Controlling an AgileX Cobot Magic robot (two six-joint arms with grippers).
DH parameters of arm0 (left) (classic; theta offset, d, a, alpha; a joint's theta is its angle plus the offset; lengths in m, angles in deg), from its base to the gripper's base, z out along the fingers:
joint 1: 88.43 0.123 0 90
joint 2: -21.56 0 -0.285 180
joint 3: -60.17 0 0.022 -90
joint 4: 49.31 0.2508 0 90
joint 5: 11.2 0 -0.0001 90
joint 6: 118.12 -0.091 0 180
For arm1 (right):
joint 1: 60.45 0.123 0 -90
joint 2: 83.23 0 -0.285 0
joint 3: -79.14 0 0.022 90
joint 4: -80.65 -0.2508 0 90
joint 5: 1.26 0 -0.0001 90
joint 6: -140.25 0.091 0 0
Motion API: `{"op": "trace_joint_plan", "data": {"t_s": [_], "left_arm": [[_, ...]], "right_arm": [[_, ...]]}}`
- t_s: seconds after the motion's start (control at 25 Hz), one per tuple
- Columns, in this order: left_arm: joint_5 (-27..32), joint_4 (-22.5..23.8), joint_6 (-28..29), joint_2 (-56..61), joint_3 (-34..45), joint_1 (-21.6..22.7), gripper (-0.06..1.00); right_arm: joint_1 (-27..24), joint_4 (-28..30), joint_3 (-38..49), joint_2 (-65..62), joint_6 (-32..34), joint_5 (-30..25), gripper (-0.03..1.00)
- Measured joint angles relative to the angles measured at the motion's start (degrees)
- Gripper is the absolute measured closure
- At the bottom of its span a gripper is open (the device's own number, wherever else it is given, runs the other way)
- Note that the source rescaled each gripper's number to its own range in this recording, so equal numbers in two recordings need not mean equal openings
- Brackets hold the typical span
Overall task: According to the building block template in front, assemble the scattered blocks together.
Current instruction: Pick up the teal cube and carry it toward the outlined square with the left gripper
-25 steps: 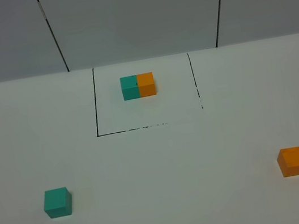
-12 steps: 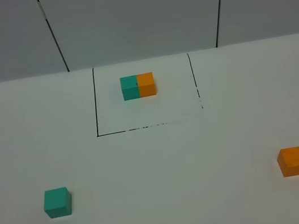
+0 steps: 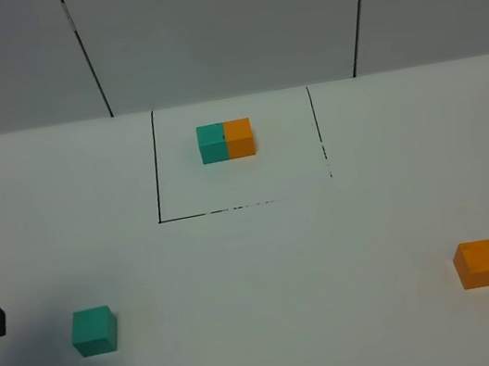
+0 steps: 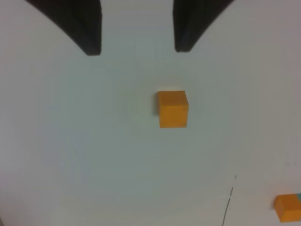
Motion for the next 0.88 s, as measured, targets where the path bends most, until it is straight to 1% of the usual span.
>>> {"op": "trace_joint_plan", "data": {"t_s": [0.12,0.24,0.32,0.44,0.68,0.88], "left_arm": [[1.0,0.9,0.7,-5.0,-2.6,-3.8,0.15],[0.3,3.8,4.7,-9.1,-3.0,-8.1,0.15],[-0.3,5.9,8.7,-11.6,-3.0,-9.4,0.15],[-2.8,7.5,12.8,-15.2,-3.0,-9.7,0.15],[-7.8,6.6,13.3,-21.1,-3.0,-9.7,0.15],[-13.1,3.2,12.2,-25.9,-3.0,-11.2,0.15]], "right_arm": [[0.0,0.0,0.0,0.0,0.0,0.0,0.97],[0.0,0.0,0.0,0.0,0.0,0.0,0.97],[0.0,0.0,0.0,0.0,0.0,0.0,0.97],[0.0,0.0,0.0,0.0,0.0,0.0,0.97],[0.0,0.0,0.0,0.0,0.0,0.0,0.97],[0.0,0.0,0.0,0.0,0.0,0.0,0.97]]}}
